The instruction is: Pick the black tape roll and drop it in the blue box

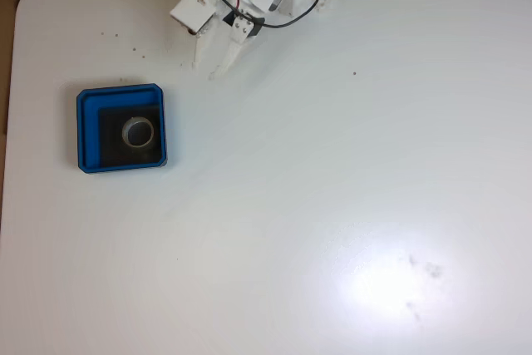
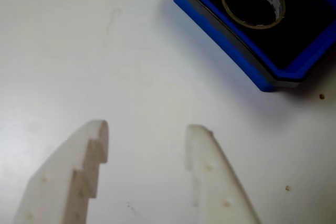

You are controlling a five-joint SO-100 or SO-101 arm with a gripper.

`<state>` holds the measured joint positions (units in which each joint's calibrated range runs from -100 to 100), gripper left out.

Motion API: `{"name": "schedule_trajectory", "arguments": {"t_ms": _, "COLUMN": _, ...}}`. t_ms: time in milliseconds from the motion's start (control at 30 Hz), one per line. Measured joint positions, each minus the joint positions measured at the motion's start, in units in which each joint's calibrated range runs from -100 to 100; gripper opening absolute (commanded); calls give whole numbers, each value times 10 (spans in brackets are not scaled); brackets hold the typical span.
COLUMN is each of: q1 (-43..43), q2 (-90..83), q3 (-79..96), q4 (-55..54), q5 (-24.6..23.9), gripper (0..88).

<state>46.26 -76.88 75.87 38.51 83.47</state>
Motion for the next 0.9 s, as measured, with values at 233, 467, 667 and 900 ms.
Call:
{"name": "schedule_trajectory", "arguments": {"t_ms": 233, "q1": 0, "q2": -168, "q3": 189, "q4": -83, "q5": 0, "gripper": 139}}
{"name": "schedule_trajectory", "arguments": {"t_ms": 467, "q1": -58, "q2": -211, "q3": 232, "q4": -89, "q5": -1, "gripper": 138}}
{"name": "schedule_trajectory", "arguments": {"t_ms": 667, "q1": -194, "q2": -213, "q3": 232, "q4": -89, "q5": 0, "gripper": 138}}
{"name": "schedule_trajectory", "arguments": {"t_ms": 900, "q1": -335, "q2": -213, "q3": 232, "q4": -89, "q5": -1, "gripper": 137}}
